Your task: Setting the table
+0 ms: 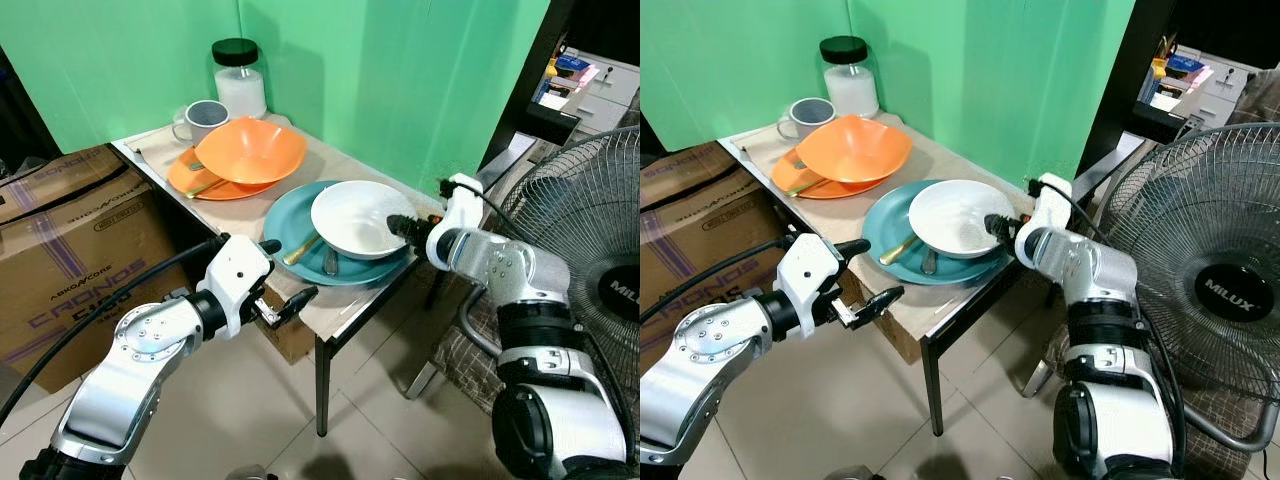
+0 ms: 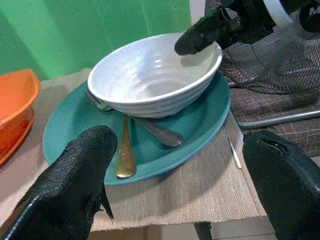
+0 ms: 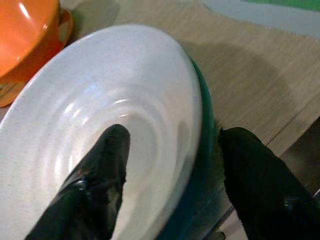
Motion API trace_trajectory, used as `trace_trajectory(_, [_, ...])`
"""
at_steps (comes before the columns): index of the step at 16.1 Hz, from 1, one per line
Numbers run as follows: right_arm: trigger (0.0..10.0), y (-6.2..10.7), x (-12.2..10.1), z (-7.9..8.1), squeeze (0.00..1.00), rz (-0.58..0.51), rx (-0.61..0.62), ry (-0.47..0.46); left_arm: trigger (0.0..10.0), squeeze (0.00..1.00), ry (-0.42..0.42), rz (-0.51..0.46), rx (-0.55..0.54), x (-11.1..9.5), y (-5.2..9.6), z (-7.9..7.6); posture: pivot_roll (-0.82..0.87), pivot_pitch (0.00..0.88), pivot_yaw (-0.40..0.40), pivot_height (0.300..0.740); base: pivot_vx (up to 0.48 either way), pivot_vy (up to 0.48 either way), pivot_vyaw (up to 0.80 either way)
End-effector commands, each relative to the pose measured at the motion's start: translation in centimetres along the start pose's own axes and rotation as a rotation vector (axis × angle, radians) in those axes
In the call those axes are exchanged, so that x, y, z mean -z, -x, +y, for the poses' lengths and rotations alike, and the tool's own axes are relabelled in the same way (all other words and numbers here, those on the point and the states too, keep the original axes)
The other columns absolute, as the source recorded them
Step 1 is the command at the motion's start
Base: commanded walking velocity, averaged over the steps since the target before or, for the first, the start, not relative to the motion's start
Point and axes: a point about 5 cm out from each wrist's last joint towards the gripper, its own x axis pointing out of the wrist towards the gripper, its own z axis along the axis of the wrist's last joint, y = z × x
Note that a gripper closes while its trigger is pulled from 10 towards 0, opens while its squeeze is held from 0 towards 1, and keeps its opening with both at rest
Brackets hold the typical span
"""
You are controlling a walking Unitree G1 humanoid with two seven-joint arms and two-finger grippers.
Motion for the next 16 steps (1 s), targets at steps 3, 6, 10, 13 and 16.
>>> trace_trajectory(3, [0.0, -0.17, -0.53, 0.18, 0.00, -0.013, -0.005, 0.003, 10.0, 0.64, -0.016, 0.009, -0.019, 0.14, -0.01, 0.49, 0.11, 0.000, 0.003, 0.740, 0.000, 0.000, 0.00])
trace_trajectory(6, [0.0, -0.25, -0.40, -0.16, 0.00, 0.006, 0.009, -0.005, 10.0, 0.64, -0.017, 0.007, -0.030, 0.10, -0.15, 0.62, 0.11, 0.000, 0.000, 0.740, 0.000, 0.000, 0.00])
trace_trajectory(10, [0.0, -0.60, -0.25, -0.02, 0.00, 0.016, -0.003, -0.044, 10.0, 0.64, -0.024, 0.006, -0.037, 0.18, -0.34, 1.12, 0.12, 0.000, 0.008, 0.740, 0.000, 0.000, 0.00])
trace_trajectory(13, [0.0, -0.63, -0.48, 0.14, 0.00, 0.010, -0.015, -0.054, 10.0, 0.65, -0.033, -0.004, -0.042, -0.06, -0.49, 1.30, 0.12, 0.000, 0.006, 0.740, 0.000, 0.000, 0.00])
trace_trajectory(16, [0.0, -0.60, -0.43, 0.05, 0.00, 0.015, -0.017, -0.054, 10.0, 0.65, -0.031, -0.003, -0.046, 0.02, -0.39, 1.23, 0.12, 0.000, 0.005, 0.740, 0.000, 0.000, 0.00])
